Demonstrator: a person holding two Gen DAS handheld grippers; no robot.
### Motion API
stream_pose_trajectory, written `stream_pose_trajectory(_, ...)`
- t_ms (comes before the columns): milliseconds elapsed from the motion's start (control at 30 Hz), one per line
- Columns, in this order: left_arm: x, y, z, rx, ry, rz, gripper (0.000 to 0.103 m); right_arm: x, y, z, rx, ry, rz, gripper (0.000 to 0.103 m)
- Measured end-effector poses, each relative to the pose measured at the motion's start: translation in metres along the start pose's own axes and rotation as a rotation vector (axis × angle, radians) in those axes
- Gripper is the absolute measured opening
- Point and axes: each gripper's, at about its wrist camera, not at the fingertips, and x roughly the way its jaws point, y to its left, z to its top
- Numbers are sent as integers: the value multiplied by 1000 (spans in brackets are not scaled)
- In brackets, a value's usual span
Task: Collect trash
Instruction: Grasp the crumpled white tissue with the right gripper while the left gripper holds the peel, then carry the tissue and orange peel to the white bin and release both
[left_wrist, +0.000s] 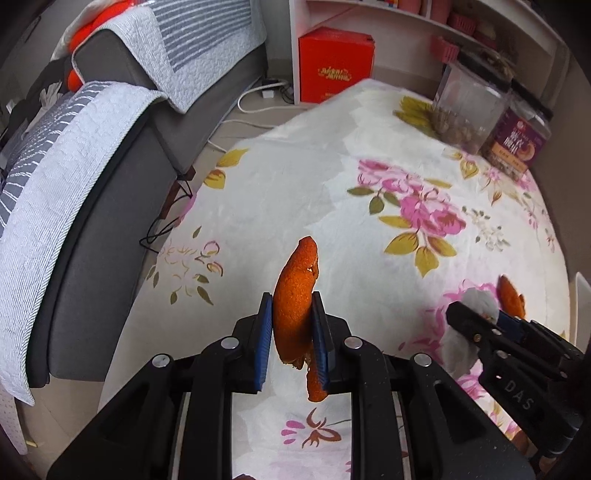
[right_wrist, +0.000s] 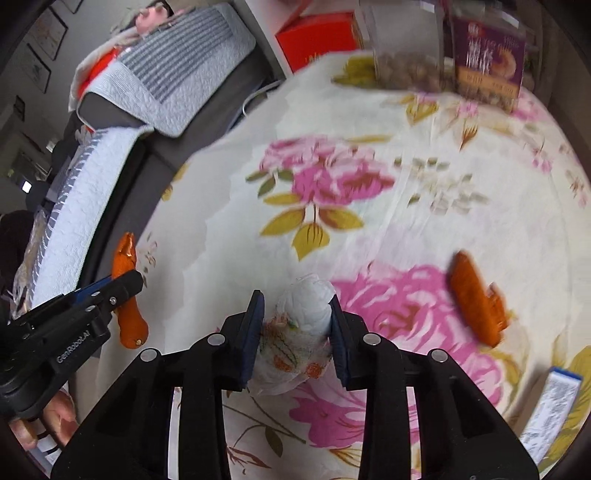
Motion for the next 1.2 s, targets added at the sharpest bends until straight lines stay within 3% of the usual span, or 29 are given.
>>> stream_pose_trajectory(433,-65,-21,14,-19,-252,1,21,-88,22,14,-209,-337,-154,32)
stream_pose_trajectory(667,-96,-39,14,-5,-403,39,22,-118,17,13,-240,-465,-230,32)
stream_pose_trajectory(833,-111,-56,13,17,-467,42,22,-132,10,14,-226,-508,-259,32)
stream_pose_trajectory(1200,-124,-96,10,73,-503,2,22,-156,-22,17,-165,-550,-303,32)
